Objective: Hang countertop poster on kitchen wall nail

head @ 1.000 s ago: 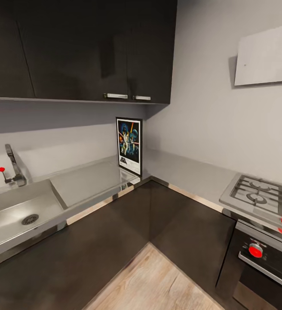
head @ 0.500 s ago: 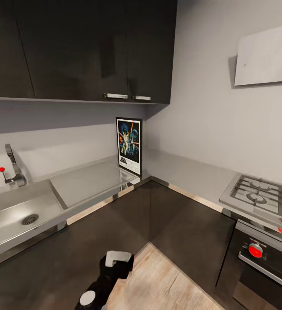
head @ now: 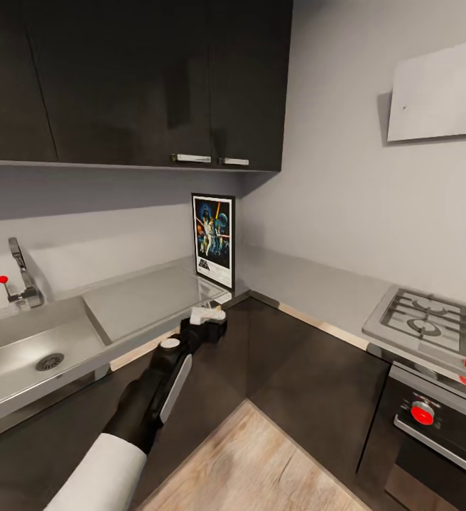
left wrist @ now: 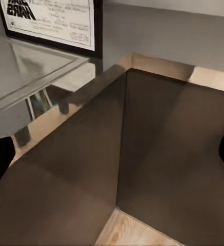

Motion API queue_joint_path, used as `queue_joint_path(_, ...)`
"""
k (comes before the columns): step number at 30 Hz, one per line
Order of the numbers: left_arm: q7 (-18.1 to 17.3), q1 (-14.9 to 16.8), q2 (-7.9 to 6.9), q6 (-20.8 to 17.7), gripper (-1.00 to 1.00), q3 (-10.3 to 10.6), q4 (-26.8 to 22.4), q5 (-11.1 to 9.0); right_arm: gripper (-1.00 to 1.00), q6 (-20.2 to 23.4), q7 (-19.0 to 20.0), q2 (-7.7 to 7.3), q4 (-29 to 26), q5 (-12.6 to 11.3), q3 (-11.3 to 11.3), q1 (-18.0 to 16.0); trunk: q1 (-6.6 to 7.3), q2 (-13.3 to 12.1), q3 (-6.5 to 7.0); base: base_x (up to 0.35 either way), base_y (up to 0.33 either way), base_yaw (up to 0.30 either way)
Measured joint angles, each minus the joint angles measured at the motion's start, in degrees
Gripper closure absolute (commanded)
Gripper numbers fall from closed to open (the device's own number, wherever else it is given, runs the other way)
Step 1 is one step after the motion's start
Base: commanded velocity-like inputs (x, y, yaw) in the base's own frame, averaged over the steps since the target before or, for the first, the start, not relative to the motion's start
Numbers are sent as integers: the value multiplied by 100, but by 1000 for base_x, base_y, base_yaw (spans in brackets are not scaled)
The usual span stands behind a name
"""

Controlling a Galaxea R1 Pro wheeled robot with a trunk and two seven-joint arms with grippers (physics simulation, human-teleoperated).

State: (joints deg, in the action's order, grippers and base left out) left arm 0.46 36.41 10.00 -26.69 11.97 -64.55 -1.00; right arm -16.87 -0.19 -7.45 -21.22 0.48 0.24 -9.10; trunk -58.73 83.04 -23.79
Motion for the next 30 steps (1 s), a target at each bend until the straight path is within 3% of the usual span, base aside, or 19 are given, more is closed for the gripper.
queue_joint_path(2, 89, 163, 0, 224, -100, -4, 265, -139, -100, 0, 4, -1, 0, 0, 0, 0, 0, 0, 0, 0, 0, 0)
queue_joint_path(3, 308, 217, 0, 563, -100, -8, 499, -208, -100, -3, 7, -1, 0, 0, 0, 0, 0, 0, 0, 0, 0, 0)
queue_joint_path(6, 676, 252, 0, 963, -100, 80, 794, -258, -100, -54, 10, -1, 0, -2, 0, 3, 0, 0, -1, 0, 0, 0)
queue_joint_path(9, 867, 268, 0, 1173, -100, 199, 1059, -282, -100, -523, 11, -1, 2, -6, 0, 44, 0, 0, -1, 0, 0, 0)
queue_joint_path(16, 951, 275, 0, 1331, -100, 260, 1197, -296, -100, -951, 4, 8, 13, -10, 0, 74, 1, 0, 0, 45, 0, 0)
queue_joint_path(30, 970, 275, 0, 1341, -100, 279, 1171, -298, -100, -1018, -4, 60, 212, 11, 8, 80, 3, 1, 0, 220, 0, 0)
